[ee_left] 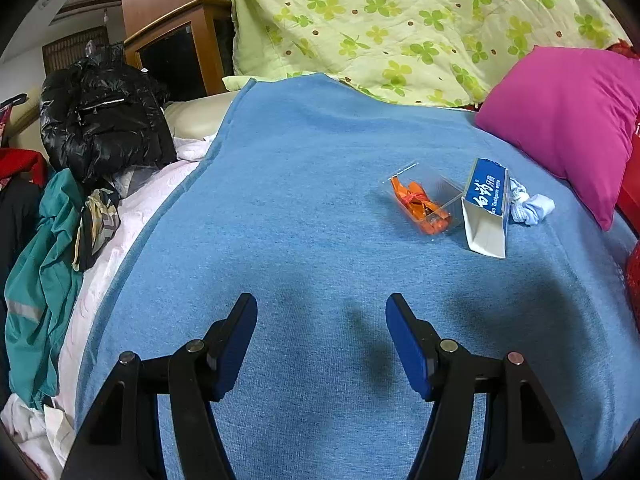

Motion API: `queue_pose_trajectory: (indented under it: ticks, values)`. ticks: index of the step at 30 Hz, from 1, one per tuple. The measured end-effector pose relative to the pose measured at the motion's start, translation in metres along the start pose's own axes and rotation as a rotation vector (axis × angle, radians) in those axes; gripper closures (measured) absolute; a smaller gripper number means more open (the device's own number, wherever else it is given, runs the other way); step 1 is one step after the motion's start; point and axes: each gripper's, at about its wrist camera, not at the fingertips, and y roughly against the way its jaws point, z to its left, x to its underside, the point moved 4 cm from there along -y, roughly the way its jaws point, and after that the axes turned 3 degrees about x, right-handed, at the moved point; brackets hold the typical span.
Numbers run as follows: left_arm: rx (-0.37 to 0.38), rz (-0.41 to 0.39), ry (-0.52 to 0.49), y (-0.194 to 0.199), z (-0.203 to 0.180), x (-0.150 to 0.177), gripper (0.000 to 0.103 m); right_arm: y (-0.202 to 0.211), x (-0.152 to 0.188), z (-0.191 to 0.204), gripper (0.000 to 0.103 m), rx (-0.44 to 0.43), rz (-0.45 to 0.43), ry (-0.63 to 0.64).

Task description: Collect trash

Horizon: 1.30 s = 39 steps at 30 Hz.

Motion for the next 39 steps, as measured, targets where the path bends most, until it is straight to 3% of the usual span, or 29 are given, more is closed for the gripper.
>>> queue_pose_trajectory:
  ticks: [19, 27, 39]
  values:
    - [0.007, 0.022, 0.061, -0.007, 0.017, -0.003, 0.035, -0.038, 0.01, 0.014, 0.035, -0.03, 0.088, -0.025]
    - [0.002, 0.046, 0.099, -0.021, 0.027, -0.008, 0.035, -0.08, 0.004, 0.014, 0.035, -0.008, 0.156, -0.044]
    - [0.019, 0.077, 0.121, -0.034, 0.027, -0.01, 0.035, -0.156, -0.021, 0.012, 0.035, 0.002, 0.26, -0.23]
